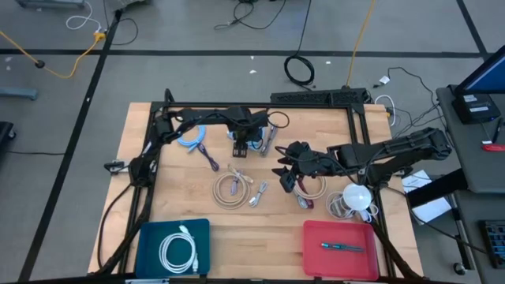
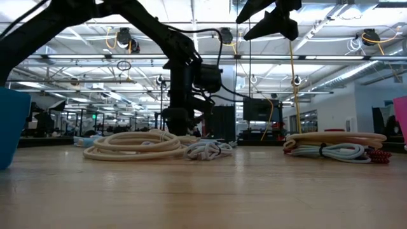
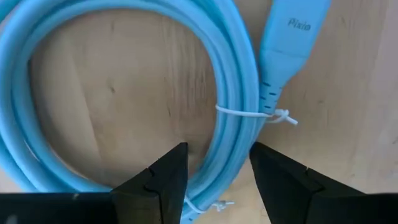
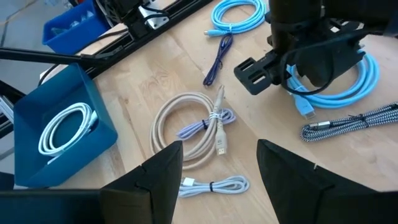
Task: Pick & Place USB Port
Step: Put the right blue HDMI cable into the blue bin
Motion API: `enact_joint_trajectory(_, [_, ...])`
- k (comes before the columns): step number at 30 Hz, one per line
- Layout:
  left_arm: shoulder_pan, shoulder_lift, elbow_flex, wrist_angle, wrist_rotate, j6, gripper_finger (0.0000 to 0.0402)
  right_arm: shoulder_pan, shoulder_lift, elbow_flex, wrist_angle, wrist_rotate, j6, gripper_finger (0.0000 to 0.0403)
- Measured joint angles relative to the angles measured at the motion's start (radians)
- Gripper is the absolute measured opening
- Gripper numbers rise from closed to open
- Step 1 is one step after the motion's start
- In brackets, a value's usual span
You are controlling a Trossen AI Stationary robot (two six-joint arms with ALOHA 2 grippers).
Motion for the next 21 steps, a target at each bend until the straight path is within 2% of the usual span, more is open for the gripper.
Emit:
enact_joint_trajectory(5, [-0.023,0.001,-0.003,0.028,-0.029,-0.038,0.0171,0.000,0.000,0.000,0.002,0.002,0.000,0.0199])
enact_joint_trajectory(7, [-0.035,0.002,-0.003,0.029,-0.048,-0.065,0.0131,0.000,0.000,0.000,0.004,0.014,0.000,0.0199])
enact_joint_trajectory(10, [-0.043,0.002,-0.004,0.038,-0.040,-0.125,0.0037,0.000,0.000,0.000,0.005,0.021,0.003,0.0199])
enact_joint_trajectory(16, [-0.051,-0.028,-0.009,0.047,-0.010,-0.288,0.0033,0.000,0.000,0.000,0.004,0.021,0.038,0.0199])
enact_joint_trajectory(21, [-0.059,-0.177,-0.010,0.066,0.012,-0.429,0.0032,0.000,0.000,0.000,0.004,0.021,0.063,0.0199])
